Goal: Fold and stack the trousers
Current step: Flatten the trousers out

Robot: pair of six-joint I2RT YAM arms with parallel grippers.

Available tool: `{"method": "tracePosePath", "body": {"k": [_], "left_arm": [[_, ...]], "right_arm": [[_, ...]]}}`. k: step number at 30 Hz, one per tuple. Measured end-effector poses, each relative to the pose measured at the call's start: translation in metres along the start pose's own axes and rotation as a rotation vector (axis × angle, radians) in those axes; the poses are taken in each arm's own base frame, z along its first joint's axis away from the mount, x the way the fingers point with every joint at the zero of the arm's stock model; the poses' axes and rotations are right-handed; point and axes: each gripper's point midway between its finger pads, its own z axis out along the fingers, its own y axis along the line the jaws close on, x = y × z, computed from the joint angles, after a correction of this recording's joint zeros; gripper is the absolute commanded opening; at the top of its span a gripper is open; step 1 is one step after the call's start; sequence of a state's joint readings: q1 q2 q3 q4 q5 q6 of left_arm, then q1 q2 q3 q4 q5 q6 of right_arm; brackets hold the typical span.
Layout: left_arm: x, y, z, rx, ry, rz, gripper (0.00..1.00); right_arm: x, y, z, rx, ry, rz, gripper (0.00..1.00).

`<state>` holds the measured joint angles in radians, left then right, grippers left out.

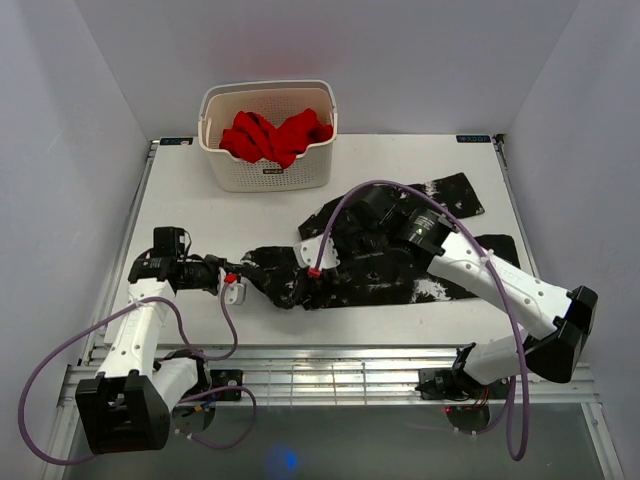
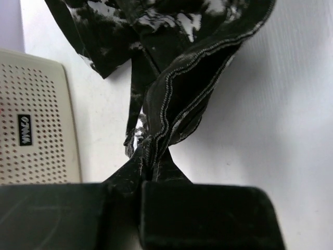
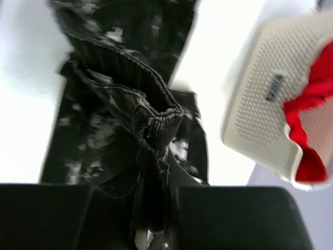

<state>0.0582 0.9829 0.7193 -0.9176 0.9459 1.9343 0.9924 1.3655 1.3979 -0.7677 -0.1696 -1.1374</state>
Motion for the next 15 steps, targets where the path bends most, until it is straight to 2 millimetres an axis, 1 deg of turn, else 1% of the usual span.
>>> {"method": "tracePosePath", "body": {"k": [1, 2, 4, 6, 8, 10, 11, 13, 14, 15], "left_arm": [[0.001, -0.001, 0.0, 0.004, 0.003, -0.034, 0.0], [0.001, -0.001, -0.001, 0.007, 0.006, -0.066, 0.0], [-0.002, 0.0, -0.004, 0.011, 0.006, -0.134, 0.0], [-0.01, 0.004, -0.008, 0.008, -0.01, -0.201, 0.0], [-0.022, 0.008, -0.011, 0.004, -0.045, -0.262, 0.0], [-0.036, 0.01, -0.015, -0.003, -0.087, -0.307, 0.0], [-0.044, 0.01, -0.016, -0.009, -0.108, -0.323, 0.0], [-0.057, 0.011, -0.021, -0.023, -0.141, -0.339, 0.0], [-0.065, 0.012, -0.024, -0.034, -0.156, -0.342, 0.0], [-0.073, 0.013, -0.028, -0.047, -0.17, -0.344, 0.0]], "right_arm": [[0.004, -0.01, -0.001, 0.029, 0.011, 0.014, 0.08], [0.008, -0.023, -0.004, 0.071, 0.023, 0.025, 0.08], [0.016, -0.058, -0.012, 0.169, 0.046, 0.047, 0.08], [0.019, -0.105, -0.021, 0.283, 0.06, 0.058, 0.08], [0.014, -0.158, -0.031, 0.407, 0.053, 0.049, 0.08], [0.008, -0.208, -0.033, 0.535, 0.036, 0.026, 0.08], [0.005, -0.227, -0.031, 0.584, 0.03, 0.01, 0.08], [0.002, -0.258, -0.015, 0.656, 0.015, -0.019, 0.08], [0.002, -0.272, -0.002, 0.683, 0.006, -0.03, 0.08], [0.002, -0.281, 0.017, 0.693, 0.001, -0.038, 0.08]]}}
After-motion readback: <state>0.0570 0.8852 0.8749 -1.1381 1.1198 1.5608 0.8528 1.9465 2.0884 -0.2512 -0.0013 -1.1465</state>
